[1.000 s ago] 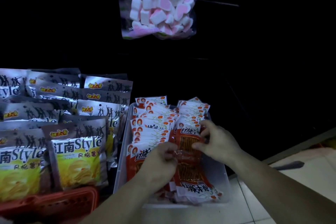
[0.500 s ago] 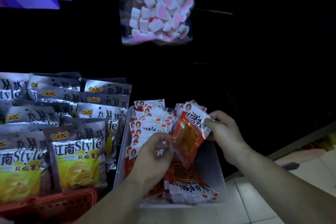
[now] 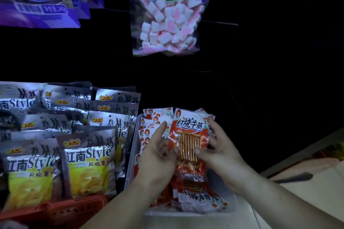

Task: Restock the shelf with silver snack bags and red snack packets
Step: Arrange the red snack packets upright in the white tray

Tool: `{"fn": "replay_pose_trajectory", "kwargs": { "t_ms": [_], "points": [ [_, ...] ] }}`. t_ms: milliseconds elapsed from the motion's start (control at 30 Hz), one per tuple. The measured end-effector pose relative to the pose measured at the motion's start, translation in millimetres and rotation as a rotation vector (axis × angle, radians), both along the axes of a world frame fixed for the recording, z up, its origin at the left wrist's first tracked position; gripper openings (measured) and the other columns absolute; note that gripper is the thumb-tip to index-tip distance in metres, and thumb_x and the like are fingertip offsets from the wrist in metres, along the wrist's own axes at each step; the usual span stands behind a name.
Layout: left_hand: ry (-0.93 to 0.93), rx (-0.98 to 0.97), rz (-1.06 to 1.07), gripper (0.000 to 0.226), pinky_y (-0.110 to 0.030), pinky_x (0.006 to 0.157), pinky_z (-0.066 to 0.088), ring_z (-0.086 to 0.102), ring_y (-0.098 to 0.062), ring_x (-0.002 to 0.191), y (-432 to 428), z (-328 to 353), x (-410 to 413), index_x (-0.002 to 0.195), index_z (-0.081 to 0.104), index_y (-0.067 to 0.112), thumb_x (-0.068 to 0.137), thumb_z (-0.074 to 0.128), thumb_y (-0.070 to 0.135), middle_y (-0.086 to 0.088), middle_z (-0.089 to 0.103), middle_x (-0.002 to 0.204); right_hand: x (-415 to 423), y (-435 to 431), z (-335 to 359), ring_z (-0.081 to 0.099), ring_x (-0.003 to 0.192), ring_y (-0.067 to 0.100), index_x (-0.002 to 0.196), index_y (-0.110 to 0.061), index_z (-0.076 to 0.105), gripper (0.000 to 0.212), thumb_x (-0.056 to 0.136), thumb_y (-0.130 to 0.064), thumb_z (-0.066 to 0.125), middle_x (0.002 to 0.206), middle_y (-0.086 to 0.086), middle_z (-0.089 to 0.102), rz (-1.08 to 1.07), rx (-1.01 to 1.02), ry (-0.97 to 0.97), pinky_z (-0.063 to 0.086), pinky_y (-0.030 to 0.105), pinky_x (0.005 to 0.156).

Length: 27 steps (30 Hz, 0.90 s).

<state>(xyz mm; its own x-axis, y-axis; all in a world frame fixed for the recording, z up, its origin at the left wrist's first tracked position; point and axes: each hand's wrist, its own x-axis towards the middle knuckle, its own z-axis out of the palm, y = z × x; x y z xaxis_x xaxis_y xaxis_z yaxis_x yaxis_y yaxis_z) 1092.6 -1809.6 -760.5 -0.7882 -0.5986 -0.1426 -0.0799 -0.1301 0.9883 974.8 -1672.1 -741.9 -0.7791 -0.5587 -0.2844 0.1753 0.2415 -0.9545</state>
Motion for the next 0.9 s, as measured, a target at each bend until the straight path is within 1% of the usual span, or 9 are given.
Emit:
{"fn": "replay_pose_trajectory", "kwargs": {
  "t_ms": [67, 167, 267, 367, 533, 600, 700, 800, 900],
  "points": [
    [-0.025, -0.017, 0.01, 0.07, -0.044, 0.081, 0.062, 0.062, -0.014, 0.094, -1, -1, 0, 0.149, 0.04, 0.049, 0.098, 0.064, 0.006, 0.004, 0.062, 0.108, 8, -3, -6, 0.053, 0.138, 0.027, 0.138, -0.076, 0.03, 0.101, 0.083, -0.009, 0.081, 0.147, 0.002, 0.057, -0.032, 0.032, 0.057, 0.045, 0.062, 0.109],
    [-0.025, -0.035, -0.018, 0.069, -0.034, 0.061, 0.059, 0.057, -0.014, 0.071, -2, 0, 3, 0.152, 0.039, 0.044, 0.1, 0.061, 0.004, 0.01, 0.058, 0.095, 10, -5, -7, 0.067, 0.12, 0.019, 0.145, -0.064, 0.034, 0.098, 0.085, -0.002, 0.079, 0.121, 0.0, 0.072, -0.111, 0.043, 0.118, 0.052, 0.055, 0.104],
    [-0.065, 0.06, -0.099, 0.08, -0.05, 0.067, 0.064, 0.067, -0.025, 0.072, 2, 4, 2, 0.151, 0.034, 0.052, 0.097, 0.064, 0.001, 0.013, 0.057, 0.11, 3, -3, -5, 0.072, 0.106, 0.018, 0.147, -0.047, 0.046, 0.084, 0.086, 0.001, 0.078, 0.107, 0.002, 0.075, -0.128, 0.052, 0.143, 0.055, 0.051, 0.1],
    [-0.075, 0.077, -0.161, 0.093, -0.045, 0.077, 0.064, 0.071, -0.005, 0.084, 3, 3, 0, 0.15, 0.029, 0.052, 0.089, 0.071, -0.006, 0.021, 0.064, 0.112, -3, -3, 2, 0.074, 0.101, 0.02, 0.143, -0.034, 0.054, 0.07, 0.088, 0.005, 0.073, 0.102, 0.005, 0.076, -0.144, 0.033, 0.131, 0.058, 0.053, 0.095],
    [-0.201, -0.846, -0.082, 0.095, -0.025, 0.11, 0.039, 0.036, 0.001, 0.133, -7, -4, 3, 0.157, 0.026, 0.038, 0.081, 0.082, 0.041, 0.018, 0.038, 0.149, -3, -1, 6, 0.075, 0.095, 0.018, 0.125, -0.03, 0.064, 0.048, 0.093, 0.005, 0.067, 0.099, 0.001, 0.076, -0.161, -0.003, 0.114, 0.062, 0.053, 0.084],
    [-0.113, -0.992, -0.123, 0.082, -0.027, 0.11, 0.04, 0.038, -0.006, 0.137, -3, -3, 1, 0.154, 0.037, 0.034, 0.083, 0.075, 0.049, 0.014, 0.038, 0.152, 1, -4, 8, 0.075, 0.094, 0.026, 0.112, -0.025, 0.07, 0.037, 0.092, 0.006, 0.068, 0.099, 0.005, 0.076, -0.176, -0.018, 0.101, 0.063, 0.052, 0.08],
    [0.015, -0.641, -0.139, 0.067, -0.023, 0.1, 0.051, 0.053, 0.004, 0.125, 10, 10, -2, 0.15, 0.044, 0.04, 0.089, 0.072, 0.046, 0.023, 0.052, 0.14, 3, -7, 15, 0.074, 0.087, 0.029, 0.108, -0.016, 0.072, 0.025, 0.095, 0.002, 0.063, 0.1, 0.013, 0.075, -0.078, -0.096, -0.058, 0.061, 0.043, 0.064],
    [0.068, -0.202, -0.143, 0.05, -0.017, 0.085, 0.056, 0.068, -0.003, 0.11, 14, 17, -5, 0.136, 0.054, 0.035, 0.097, 0.066, 0.008, 0.014, 0.073, 0.114, 2, -4, 27, 0.072, 0.091, 0.03, 0.11, -0.01, 0.076, 0.028, 0.1, -0.01, 0.05, 0.109, 0.018, 0.074, 0.183, -0.106, -0.262, 0.059, 0.043, 0.065],
    [0.08, -0.04, -0.141, 0.06, -0.013, 0.081, 0.054, 0.069, -0.002, 0.108, 12, 21, -3, 0.135, 0.054, 0.038, 0.098, 0.057, -0.009, 0.011, 0.075, 0.113, 6, -10, 16, 0.067, 0.079, 0.026, 0.097, -0.021, 0.073, 0.022, 0.096, -0.004, 0.06, 0.094, 0.011, 0.073, 0.007, 0.01, 0.029, 0.05, 0.039, 0.066]
  ]
}}
